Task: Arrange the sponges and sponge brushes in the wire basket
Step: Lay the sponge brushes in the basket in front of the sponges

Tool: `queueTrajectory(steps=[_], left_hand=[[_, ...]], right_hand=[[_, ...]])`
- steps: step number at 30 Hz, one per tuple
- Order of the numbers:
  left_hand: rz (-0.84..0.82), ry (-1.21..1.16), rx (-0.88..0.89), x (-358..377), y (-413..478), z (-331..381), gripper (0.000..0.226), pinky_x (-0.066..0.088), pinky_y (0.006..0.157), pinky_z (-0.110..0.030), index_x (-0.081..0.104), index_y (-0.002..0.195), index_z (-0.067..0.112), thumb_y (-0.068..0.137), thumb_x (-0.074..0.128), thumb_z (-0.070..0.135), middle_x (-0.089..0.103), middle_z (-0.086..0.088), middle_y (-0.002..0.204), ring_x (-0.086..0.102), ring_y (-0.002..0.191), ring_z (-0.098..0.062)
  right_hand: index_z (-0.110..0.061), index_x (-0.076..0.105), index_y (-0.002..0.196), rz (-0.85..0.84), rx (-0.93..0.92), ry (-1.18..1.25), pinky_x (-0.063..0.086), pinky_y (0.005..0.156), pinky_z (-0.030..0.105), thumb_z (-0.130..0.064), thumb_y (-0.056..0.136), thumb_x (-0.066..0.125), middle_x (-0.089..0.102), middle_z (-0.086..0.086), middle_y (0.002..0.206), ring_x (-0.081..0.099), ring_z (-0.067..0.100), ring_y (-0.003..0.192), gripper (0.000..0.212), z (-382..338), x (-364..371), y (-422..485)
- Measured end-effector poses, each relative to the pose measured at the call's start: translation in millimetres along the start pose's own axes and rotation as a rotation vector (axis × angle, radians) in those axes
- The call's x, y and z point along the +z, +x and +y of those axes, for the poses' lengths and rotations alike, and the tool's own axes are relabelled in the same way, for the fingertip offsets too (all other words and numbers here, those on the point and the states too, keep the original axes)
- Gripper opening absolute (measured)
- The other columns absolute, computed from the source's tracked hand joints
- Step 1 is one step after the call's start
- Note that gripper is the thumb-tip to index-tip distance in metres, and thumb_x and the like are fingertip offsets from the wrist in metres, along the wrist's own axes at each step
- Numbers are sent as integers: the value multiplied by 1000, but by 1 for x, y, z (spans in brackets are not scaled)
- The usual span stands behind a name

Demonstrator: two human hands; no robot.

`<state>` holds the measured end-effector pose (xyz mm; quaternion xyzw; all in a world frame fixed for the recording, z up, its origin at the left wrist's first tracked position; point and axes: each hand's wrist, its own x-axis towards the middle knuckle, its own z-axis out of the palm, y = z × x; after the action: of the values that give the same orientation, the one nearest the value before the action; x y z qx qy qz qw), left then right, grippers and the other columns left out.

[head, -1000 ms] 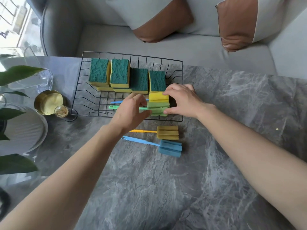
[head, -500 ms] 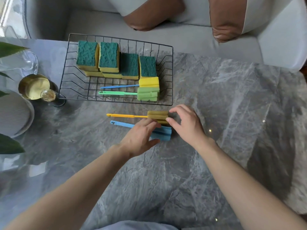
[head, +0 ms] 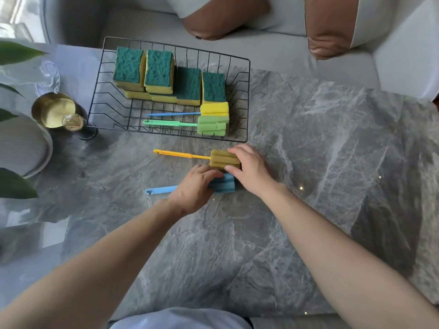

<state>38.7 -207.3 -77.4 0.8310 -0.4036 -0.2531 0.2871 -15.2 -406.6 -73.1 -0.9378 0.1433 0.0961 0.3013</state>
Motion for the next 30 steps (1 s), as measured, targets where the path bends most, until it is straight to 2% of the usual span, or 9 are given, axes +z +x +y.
queueTrajectory(steps=[4,7,10,14,19,23,27,30], left_hand=[[-59,-159,-132,-14,-10,-15,43,45,85,-26,70,125,8,82,78,7,67,-12,111,64,100,-29],[-89,-262,-242,-20,-17,-25,38,46,82,-24,70,125,14,87,78,15,67,-3,105,63,93,-22],[-101,-306,-275,-26,-25,-34,35,51,84,-29,71,124,16,91,75,22,68,-1,101,65,90,-22],[-110,-329,-279,-36,-34,-39,30,53,85,-35,71,122,16,94,71,26,70,-3,100,64,88,-19],[-109,-326,-252,-54,-45,-39,21,50,78,-28,72,116,24,96,69,28,69,6,93,63,82,-13],[-125,-347,-215,-76,-53,-35,18,50,78,-26,72,114,30,96,68,26,66,13,89,59,79,-8],[-112,-347,-171,-105,-57,-24,20,52,77,-30,73,116,27,96,68,26,67,9,92,61,79,-9],[-91,-323,-136,-128,-52,-13,25,55,83,-37,72,121,22,97,67,26,70,2,102,66,91,-19]], right_hand=[[-14,61,126,-31,17,-22,45,95,40,-34,81,77,55,3,120,56,27,110,52,-2,5,4],[-14,59,125,-46,45,-13,42,93,37,-37,82,76,53,5,118,53,26,110,51,-6,11,4],[-13,60,120,-33,64,11,38,87,33,-35,84,75,51,5,114,51,24,107,45,-8,16,3],[-12,62,114,-13,76,44,35,85,30,-27,87,73,50,3,111,51,23,105,33,-11,15,0],[-9,64,108,-36,13,17,32,83,28,-21,89,71,49,-1,105,50,23,104,23,-17,7,-10],[-9,64,105,-75,-60,15,35,85,30,-19,90,70,53,2,105,50,22,104,20,-25,-11,-20],[-11,63,105,-127,-186,-14,36,86,29,-20,89,71,53,-2,103,48,17,101,19,-35,-41,-23],[-12,64,104,-95,-256,-29,32,80,23,-19,88,72,55,-1,104,49,14,98,20,-45,-66,-12]])
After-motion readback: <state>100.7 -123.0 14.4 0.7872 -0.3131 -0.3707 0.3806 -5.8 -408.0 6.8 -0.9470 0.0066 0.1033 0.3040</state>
